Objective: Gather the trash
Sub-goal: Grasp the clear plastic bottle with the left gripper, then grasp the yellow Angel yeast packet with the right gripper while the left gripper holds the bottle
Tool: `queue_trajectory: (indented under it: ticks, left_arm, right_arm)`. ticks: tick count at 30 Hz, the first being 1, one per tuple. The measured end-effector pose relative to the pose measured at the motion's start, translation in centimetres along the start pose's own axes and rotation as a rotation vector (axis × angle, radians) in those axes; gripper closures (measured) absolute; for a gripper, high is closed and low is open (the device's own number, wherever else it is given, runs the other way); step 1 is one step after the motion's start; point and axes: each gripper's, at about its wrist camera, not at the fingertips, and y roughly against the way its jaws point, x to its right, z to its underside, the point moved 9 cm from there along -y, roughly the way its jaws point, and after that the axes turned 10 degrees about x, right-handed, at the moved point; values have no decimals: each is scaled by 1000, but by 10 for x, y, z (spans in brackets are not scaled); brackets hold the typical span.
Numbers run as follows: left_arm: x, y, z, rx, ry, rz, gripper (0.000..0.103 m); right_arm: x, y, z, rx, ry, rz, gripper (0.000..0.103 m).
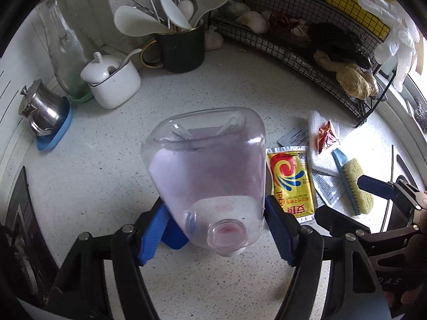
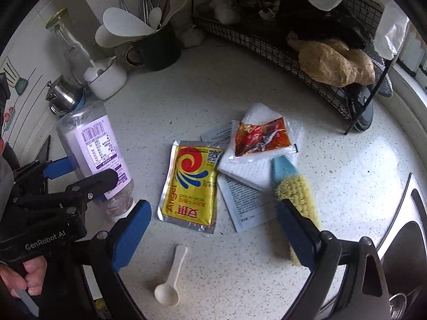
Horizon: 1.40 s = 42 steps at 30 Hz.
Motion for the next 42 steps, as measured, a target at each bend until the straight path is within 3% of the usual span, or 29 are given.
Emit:
queue_trajectory:
  ticks: [5,13,18,23,26,27,28,29,34,39,41,42]
  left_arm:
    - [-20,-8,2,11,7,-32,34]
    - [-19,-23,-1,9,-15,-7,35]
    - [-21,-36,-5,-2,25,37,35]
    - [-23,-37,-6,6,23,41,35]
    - [-22,-34,-4,6,19,39,36]
    - [-22,-33,-2,3,21,43,36]
    - [-21,-31,-1,-1,26,50,36]
    - [-19,-29,1,-3,29,54,36]
    - [-9,-16,12,0,24,54,36]
    - [-14,2,19,18,37,24,36]
    - [-20,7,18,30,46,11,36]
    - [-23,9,18,36,49,6,37]
  right_arm:
    - [-18,-22,10,-41,-17,-13,13]
    - [-27,-51,11,-74,-10,40,13]
    - [-27,-65,5,-61,-7,67,13]
    - [-28,-71,0,-55,80,135,40]
    - [-30,-69,0,-57,82,109,46]
    - [-29,-66,0,-55,75,98,53]
    - [-28,-62,-2,-40,71,98,86]
    - [-25,-54,0,-32,76,104,103]
    - [-29,-51,15,-83,63,30,103]
    - [-40,-39,18,-61,52,-27,103]
    - [-45,-37,16,-49,61,-24,99]
    - [-47,-35,16,-45,70,-19,85]
